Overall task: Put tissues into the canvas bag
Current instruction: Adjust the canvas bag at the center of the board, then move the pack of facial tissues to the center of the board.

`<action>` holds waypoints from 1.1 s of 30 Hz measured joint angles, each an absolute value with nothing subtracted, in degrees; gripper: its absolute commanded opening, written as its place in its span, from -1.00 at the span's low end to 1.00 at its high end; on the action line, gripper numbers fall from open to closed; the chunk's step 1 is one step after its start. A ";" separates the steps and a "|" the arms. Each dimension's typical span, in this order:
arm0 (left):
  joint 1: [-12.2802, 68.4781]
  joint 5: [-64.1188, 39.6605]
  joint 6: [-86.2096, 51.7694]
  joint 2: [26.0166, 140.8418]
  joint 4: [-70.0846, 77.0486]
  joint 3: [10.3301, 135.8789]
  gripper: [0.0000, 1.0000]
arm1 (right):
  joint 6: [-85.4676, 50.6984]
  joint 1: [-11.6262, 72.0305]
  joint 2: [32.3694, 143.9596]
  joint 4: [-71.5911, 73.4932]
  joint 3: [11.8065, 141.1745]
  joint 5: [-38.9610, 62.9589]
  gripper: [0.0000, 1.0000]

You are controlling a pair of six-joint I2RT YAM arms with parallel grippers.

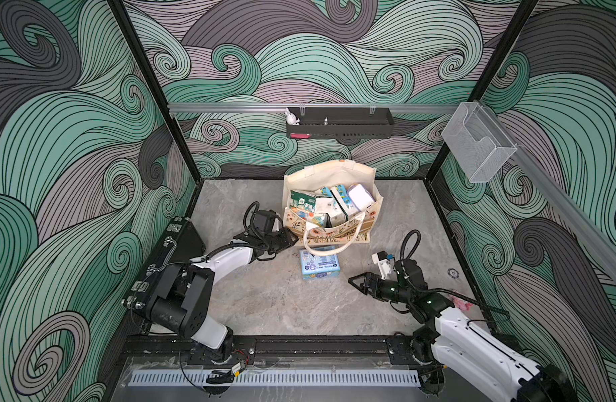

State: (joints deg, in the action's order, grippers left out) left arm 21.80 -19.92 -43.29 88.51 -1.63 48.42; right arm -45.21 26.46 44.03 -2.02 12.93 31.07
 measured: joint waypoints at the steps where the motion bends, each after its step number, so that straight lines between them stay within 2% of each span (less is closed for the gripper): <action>1: 21.80 -19.92 -43.29 89.25 -1.67 48.99 -0.14 | -45.17 26.46 43.77 -2.35 12.91 31.14 0.63; 7: 21.06 -19.88 -43.05 91.55 -1.65 52.10 -0.13 | -44.66 26.46 43.55 -3.09 12.78 31.31 0.64; 13: 20.78 -21.23 -43.16 91.79 -0.51 51.83 -0.09 | -43.00 26.44 48.77 -3.60 13.69 32.47 0.66; 24: 21.08 -28.47 -44.62 87.22 3.27 38.89 -0.05 | -35.68 24.64 63.86 0.27 21.76 35.97 0.67; 31: 21.28 -32.93 -44.64 83.46 3.88 34.63 -0.05 | -37.69 24.05 74.02 11.31 21.80 37.10 0.44; 33: 21.28 -33.93 -44.69 82.76 3.79 33.95 -0.04 | -38.81 23.90 76.09 14.46 21.80 36.97 0.30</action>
